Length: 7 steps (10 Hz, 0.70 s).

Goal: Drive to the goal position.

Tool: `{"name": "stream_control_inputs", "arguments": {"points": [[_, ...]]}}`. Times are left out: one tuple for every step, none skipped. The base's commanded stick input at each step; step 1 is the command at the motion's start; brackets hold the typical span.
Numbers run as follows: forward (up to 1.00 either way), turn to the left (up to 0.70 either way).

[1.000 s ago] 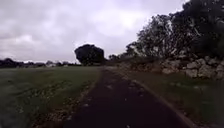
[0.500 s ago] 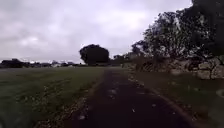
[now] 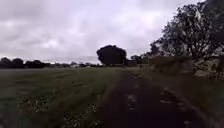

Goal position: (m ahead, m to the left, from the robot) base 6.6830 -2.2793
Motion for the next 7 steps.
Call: {"name": "stream_control_inputs", "arguments": {"points": [[0.85,0.00],[0.85,0.00],[0.85,0.00],[0.85,0.00],[0.85,0.00],[0.85,0.00],[0.85,0.00]]}}
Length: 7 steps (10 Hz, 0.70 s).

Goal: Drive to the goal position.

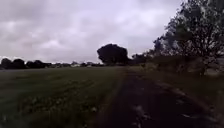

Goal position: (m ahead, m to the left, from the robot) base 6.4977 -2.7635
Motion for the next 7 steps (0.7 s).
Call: {"name": "stream_control_inputs", "arguments": {"points": [[0.85,0.00],[0.85,0.00],[0.85,0.00],[0.50,0.00],[0.50,0.00],[0.50,0.00],[0.50,0.00]]}}
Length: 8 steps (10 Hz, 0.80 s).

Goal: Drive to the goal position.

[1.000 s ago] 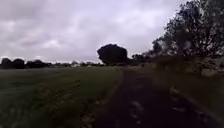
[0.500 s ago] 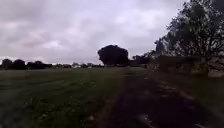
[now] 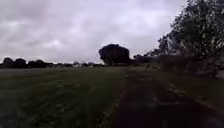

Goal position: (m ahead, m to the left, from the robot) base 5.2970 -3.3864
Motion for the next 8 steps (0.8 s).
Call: {"name": "stream_control_inputs", "arguments": {"points": [[0.50,0.00],[0.50,0.00],[0.50,-0.25],[0.50,-0.25],[0.50,-0.25],[0.50,-0.25],[0.50,-0.25],[0.50,-0.25]]}}
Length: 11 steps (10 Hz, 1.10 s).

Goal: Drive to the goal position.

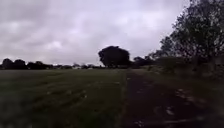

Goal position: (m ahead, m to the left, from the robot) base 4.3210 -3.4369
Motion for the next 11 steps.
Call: {"name": "stream_control_inputs", "arguments": {"points": [[0.50,-0.25],[0.50,-0.25],[0.50,-0.25],[0.50,-0.25],[0.50,-0.25],[0.50,-0.25],[0.50,-0.25],[0.50,-0.25],[0.50,-0.25],[0.50,-0.25],[0.50,-0.25]]}}
